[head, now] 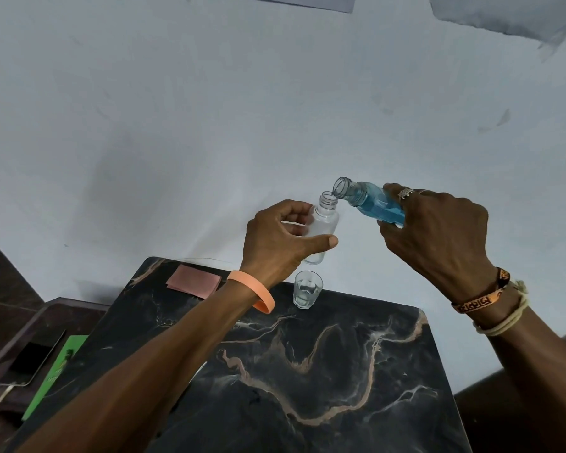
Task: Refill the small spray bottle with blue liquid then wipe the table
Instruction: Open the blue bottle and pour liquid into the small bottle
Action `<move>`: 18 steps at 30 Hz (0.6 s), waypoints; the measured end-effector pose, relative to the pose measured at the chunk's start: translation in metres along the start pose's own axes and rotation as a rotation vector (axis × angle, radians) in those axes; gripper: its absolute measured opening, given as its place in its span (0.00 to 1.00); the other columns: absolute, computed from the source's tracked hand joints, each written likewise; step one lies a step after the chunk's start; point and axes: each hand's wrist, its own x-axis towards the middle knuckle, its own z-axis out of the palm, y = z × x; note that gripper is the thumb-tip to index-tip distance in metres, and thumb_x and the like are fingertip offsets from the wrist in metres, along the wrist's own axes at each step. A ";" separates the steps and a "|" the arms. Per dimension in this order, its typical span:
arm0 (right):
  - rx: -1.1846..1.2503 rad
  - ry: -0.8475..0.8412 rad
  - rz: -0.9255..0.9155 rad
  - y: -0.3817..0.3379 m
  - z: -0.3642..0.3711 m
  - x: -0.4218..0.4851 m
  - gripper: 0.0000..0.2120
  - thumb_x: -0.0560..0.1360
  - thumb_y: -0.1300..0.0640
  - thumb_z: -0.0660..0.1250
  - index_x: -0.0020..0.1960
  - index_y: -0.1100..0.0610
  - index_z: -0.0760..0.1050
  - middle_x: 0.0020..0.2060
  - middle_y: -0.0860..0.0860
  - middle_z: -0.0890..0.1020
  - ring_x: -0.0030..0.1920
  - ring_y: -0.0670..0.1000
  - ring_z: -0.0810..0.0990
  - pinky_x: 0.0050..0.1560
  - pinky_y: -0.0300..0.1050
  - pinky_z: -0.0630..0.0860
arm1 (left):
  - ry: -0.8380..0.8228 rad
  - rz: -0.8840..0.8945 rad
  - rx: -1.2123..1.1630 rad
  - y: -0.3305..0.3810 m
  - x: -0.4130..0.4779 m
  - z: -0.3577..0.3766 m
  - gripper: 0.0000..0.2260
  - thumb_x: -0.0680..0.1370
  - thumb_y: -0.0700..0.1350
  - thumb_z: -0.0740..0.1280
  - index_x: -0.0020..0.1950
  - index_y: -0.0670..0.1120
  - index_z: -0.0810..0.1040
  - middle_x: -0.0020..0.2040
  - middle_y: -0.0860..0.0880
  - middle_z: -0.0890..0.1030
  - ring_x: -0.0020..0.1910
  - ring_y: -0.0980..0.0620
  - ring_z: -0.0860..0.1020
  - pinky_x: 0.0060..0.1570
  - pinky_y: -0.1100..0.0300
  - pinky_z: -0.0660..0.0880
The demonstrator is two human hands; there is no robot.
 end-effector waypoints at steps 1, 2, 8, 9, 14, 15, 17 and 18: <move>-0.006 -0.002 0.002 0.000 0.000 0.000 0.19 0.67 0.55 0.76 0.58 0.57 0.82 0.35 0.57 0.84 0.29 0.62 0.79 0.34 0.41 0.62 | -0.001 0.001 0.002 0.000 0.000 0.000 0.24 0.59 0.55 0.83 0.52 0.54 0.82 0.46 0.58 0.84 0.42 0.59 0.83 0.43 0.63 0.82; -0.014 -0.002 0.005 0.000 -0.001 0.000 0.19 0.67 0.55 0.76 0.57 0.56 0.82 0.34 0.56 0.84 0.30 0.63 0.79 0.34 0.41 0.62 | -0.002 -0.001 0.001 0.000 0.000 0.000 0.24 0.59 0.55 0.83 0.53 0.54 0.82 0.46 0.58 0.84 0.42 0.59 0.83 0.43 0.62 0.82; -0.024 -0.010 0.006 0.000 -0.003 -0.001 0.19 0.69 0.55 0.74 0.59 0.56 0.82 0.36 0.57 0.84 0.31 0.63 0.79 0.34 0.41 0.62 | 0.001 -0.014 -0.023 -0.001 -0.001 0.002 0.25 0.58 0.54 0.83 0.53 0.53 0.83 0.46 0.56 0.85 0.42 0.57 0.84 0.45 0.57 0.83; -0.022 -0.012 0.004 0.000 -0.003 -0.001 0.19 0.69 0.54 0.74 0.59 0.56 0.81 0.36 0.57 0.84 0.32 0.63 0.79 0.34 0.42 0.62 | 0.002 -0.014 -0.022 0.000 -0.001 0.002 0.25 0.58 0.54 0.83 0.52 0.53 0.83 0.45 0.56 0.85 0.42 0.57 0.84 0.45 0.57 0.83; -0.026 -0.010 0.005 -0.001 -0.005 0.000 0.19 0.69 0.55 0.74 0.60 0.56 0.81 0.36 0.57 0.84 0.31 0.63 0.79 0.34 0.42 0.60 | 0.002 -0.002 -0.012 0.000 -0.002 0.002 0.24 0.59 0.55 0.83 0.53 0.54 0.82 0.46 0.58 0.84 0.41 0.60 0.83 0.43 0.63 0.82; -0.029 -0.012 0.004 -0.001 -0.005 0.000 0.19 0.69 0.55 0.74 0.60 0.55 0.81 0.35 0.57 0.84 0.31 0.63 0.79 0.34 0.42 0.60 | 0.002 -0.002 -0.011 0.000 -0.002 0.001 0.24 0.59 0.55 0.83 0.53 0.54 0.82 0.46 0.58 0.84 0.41 0.60 0.83 0.43 0.64 0.81; -0.027 -0.013 0.005 -0.001 -0.006 0.000 0.19 0.69 0.55 0.74 0.59 0.55 0.82 0.35 0.57 0.83 0.31 0.63 0.79 0.34 0.41 0.60 | 0.004 -0.011 -0.020 0.000 -0.002 0.002 0.24 0.59 0.54 0.83 0.52 0.54 0.83 0.46 0.57 0.85 0.41 0.59 0.83 0.43 0.61 0.82; -0.027 -0.013 0.004 -0.001 -0.006 0.000 0.18 0.68 0.56 0.74 0.58 0.55 0.82 0.34 0.56 0.83 0.30 0.63 0.79 0.34 0.41 0.60 | 0.006 -0.017 -0.029 0.000 -0.002 0.002 0.24 0.58 0.53 0.84 0.52 0.53 0.83 0.45 0.57 0.85 0.41 0.58 0.83 0.44 0.60 0.82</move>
